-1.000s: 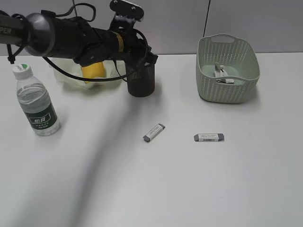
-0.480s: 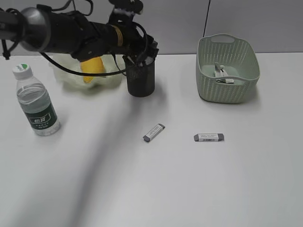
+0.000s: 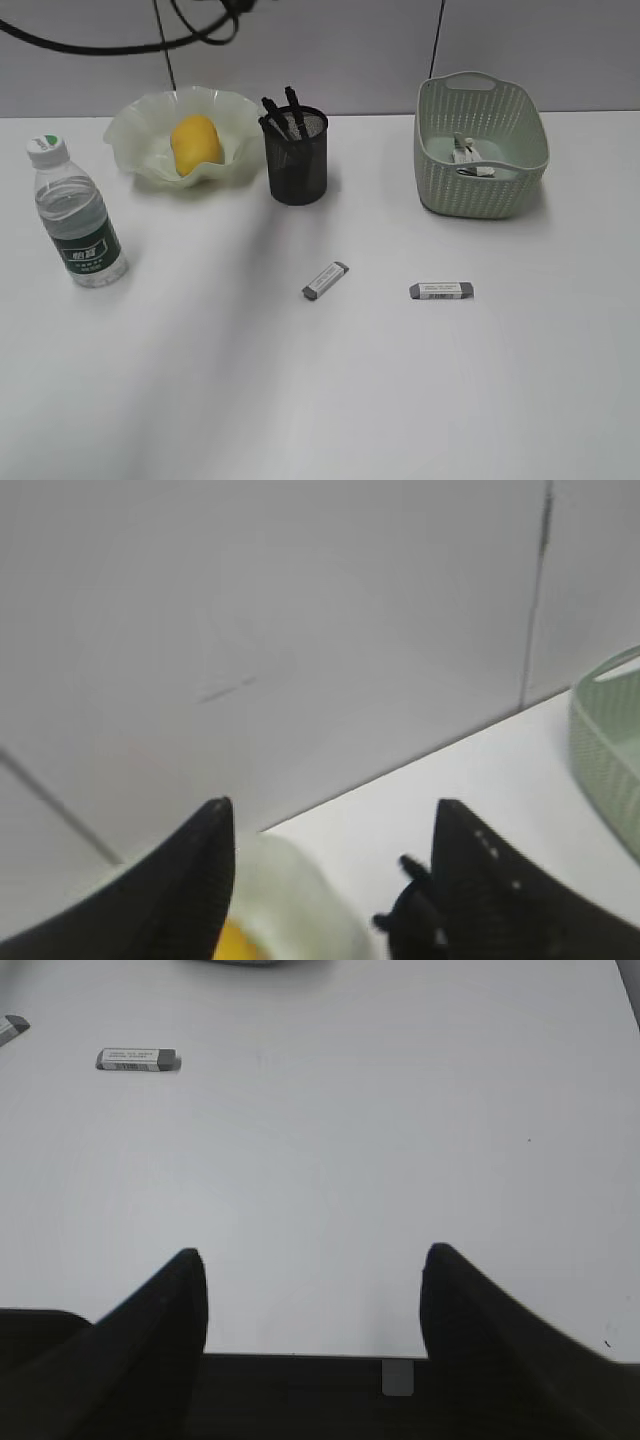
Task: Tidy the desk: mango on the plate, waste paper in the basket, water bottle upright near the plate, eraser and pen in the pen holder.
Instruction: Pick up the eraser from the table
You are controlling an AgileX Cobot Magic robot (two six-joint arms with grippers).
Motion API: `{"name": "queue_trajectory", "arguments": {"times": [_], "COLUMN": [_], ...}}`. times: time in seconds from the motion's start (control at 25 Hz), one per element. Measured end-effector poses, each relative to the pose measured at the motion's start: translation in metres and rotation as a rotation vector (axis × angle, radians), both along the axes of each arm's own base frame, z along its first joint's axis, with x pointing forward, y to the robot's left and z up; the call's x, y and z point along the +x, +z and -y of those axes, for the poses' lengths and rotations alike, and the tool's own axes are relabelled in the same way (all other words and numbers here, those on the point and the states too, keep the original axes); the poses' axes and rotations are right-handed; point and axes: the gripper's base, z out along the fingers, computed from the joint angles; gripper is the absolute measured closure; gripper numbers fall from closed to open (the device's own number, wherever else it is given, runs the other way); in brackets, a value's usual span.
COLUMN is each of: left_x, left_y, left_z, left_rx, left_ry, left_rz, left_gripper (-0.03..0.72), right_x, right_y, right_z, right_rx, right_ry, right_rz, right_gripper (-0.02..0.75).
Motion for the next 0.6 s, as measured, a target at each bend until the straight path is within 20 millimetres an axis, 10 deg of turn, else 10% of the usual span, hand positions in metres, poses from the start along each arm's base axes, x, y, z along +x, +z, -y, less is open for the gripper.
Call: {"name": "queue_trajectory", "arguments": {"times": [0.28,0.6], "left_x": [-0.032,-0.07], "left_y": [0.046,0.053], "left_z": [-0.071,-0.164], "left_rx": [0.235,0.198], "left_ry": [0.229,0.273], "left_rz": [-0.135,-0.593], "left_gripper": [0.214,0.213], "right_x": [0.009,0.072], "right_y": [0.022,0.063], "right_z": [0.0,-0.001], "right_rx": [0.001,0.001], "right_ry": [-0.002,0.007], "right_rz": [0.03,-0.096], "right_gripper": [0.23,0.232]}}
